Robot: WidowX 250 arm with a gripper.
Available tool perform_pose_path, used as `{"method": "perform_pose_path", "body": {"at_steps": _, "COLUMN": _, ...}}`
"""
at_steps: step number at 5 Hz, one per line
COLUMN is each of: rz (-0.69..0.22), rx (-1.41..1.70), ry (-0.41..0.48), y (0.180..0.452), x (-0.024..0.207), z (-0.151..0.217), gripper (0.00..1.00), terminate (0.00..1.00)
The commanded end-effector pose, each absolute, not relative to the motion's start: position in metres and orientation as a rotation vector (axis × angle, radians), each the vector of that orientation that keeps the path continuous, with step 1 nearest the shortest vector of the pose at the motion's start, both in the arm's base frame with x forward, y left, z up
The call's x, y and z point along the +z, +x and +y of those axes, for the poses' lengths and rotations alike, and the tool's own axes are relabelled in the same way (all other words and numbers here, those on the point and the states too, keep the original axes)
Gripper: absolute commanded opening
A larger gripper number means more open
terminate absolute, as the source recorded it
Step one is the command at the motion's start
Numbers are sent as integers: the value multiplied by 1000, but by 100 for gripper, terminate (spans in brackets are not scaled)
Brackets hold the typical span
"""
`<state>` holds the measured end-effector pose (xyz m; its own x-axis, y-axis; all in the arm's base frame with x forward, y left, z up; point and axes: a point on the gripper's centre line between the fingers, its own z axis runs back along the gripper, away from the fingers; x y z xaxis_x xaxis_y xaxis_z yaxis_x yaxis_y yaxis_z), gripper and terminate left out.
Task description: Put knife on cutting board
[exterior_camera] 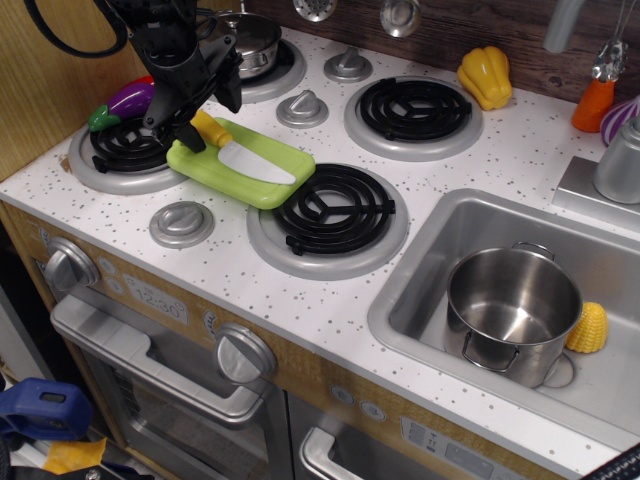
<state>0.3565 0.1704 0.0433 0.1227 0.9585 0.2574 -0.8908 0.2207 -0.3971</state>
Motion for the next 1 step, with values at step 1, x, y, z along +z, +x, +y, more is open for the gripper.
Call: {"method": "perform_pose_path", "body": {"at_steps": 1, "rz": -561, "rx": 1355, "ry": -170, "y": 362, "x": 59, "z": 176, "gripper": 100, "terminate": 100}}
